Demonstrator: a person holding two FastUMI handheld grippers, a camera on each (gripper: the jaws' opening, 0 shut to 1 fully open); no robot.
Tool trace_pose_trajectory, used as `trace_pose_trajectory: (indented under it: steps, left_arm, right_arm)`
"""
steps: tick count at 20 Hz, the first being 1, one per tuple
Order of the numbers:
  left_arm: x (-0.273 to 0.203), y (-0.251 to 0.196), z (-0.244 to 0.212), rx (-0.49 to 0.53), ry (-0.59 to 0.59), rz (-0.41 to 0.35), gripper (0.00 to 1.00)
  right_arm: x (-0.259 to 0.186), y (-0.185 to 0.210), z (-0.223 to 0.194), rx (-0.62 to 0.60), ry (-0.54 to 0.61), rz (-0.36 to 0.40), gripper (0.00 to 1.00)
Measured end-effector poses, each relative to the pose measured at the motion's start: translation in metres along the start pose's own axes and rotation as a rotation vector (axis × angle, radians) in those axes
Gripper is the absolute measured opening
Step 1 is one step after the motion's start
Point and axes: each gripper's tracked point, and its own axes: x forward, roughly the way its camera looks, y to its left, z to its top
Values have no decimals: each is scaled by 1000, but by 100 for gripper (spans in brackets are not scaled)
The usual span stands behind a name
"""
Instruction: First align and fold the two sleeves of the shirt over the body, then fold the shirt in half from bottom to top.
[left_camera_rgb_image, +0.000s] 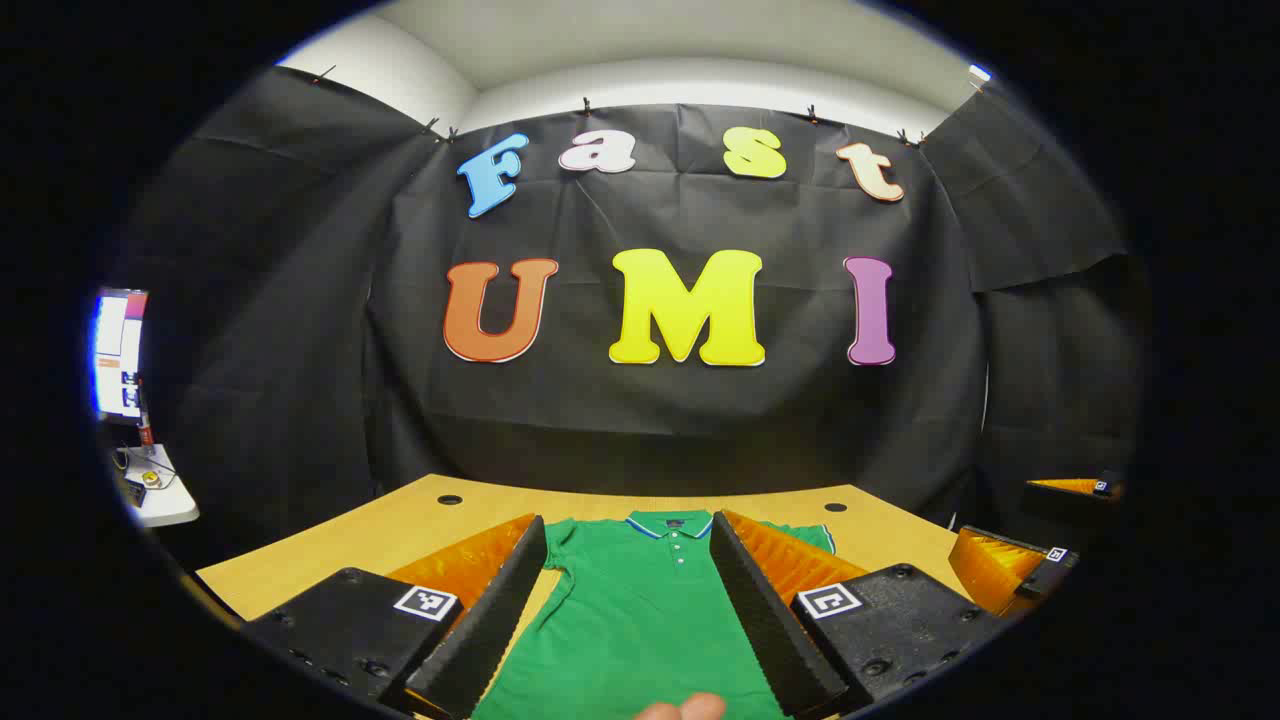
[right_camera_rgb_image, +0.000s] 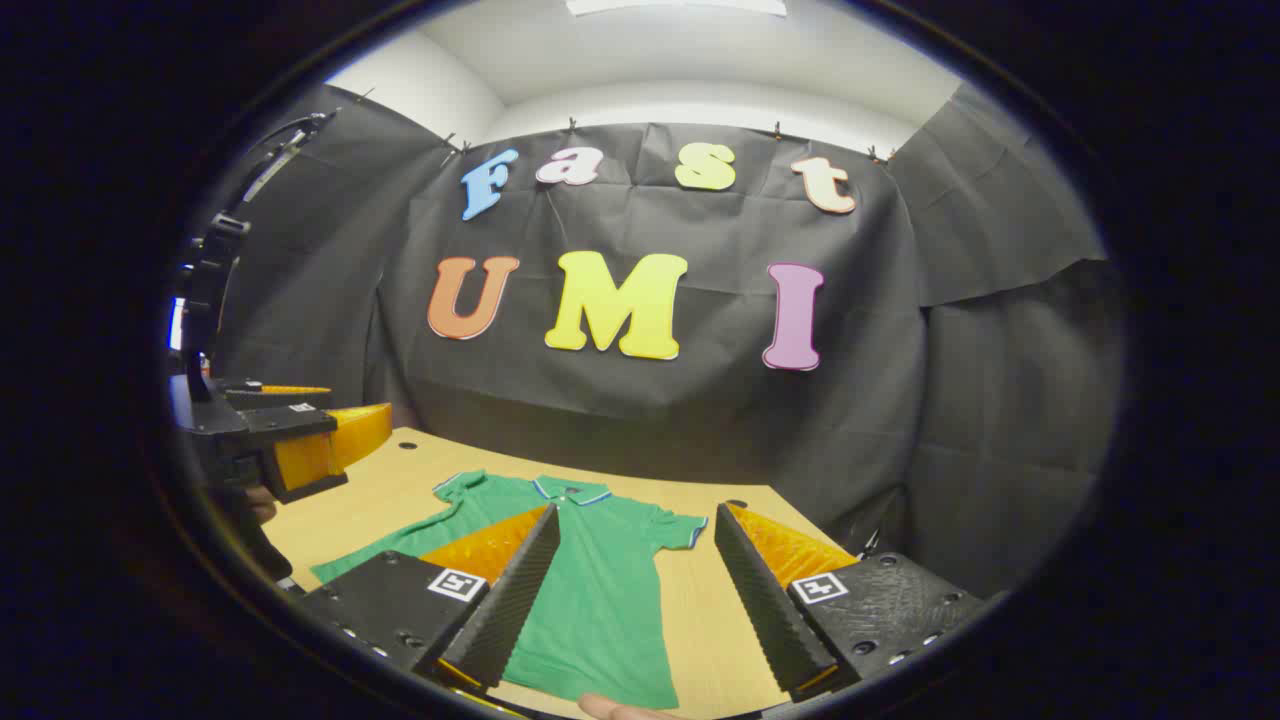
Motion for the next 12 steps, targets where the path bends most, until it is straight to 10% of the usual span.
trace_pose_trajectory:
  steps: [12]
  left_arm:
    - [3,-19,-14,38,34,-29,100]
  right_arm:
    - [8,-10,-26,-8,44,-14,95]
